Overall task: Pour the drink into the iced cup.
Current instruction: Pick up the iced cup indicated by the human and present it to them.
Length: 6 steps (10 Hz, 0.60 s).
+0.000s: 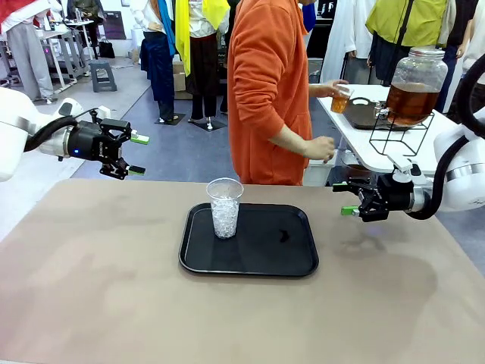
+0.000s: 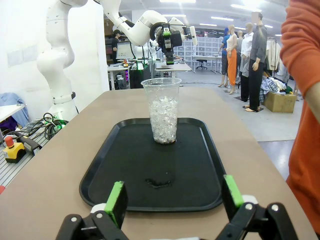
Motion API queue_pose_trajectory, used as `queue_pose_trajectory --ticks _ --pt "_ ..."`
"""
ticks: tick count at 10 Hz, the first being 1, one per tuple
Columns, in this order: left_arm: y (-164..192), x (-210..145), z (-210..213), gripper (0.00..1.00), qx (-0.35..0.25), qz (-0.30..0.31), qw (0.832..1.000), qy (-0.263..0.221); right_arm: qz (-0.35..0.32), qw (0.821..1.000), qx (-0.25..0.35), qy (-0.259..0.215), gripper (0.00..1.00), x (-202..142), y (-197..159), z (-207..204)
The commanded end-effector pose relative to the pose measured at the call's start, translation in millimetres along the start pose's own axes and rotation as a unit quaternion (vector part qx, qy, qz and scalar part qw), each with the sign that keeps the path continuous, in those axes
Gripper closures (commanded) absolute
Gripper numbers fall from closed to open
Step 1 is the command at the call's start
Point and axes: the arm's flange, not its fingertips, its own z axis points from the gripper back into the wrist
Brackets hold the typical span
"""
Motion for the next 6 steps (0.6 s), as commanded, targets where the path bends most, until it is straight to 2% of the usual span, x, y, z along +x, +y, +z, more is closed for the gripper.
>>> queue_pose_trajectory --ticks 1,6 --pt "-1.2 0.3 0.6 0.0 -0.004 -0.002 1.0 -0.001 -0.001 1.0 0.0 0.0 0.0 2.4 -0.6 -0.6" --pt "-1.2 0.3 0.6 0.0 -0.004 -0.002 1.0 -0.001 -0.001 1.0 0.0 0.0 0.0 2.4 -0.6 -0.6"
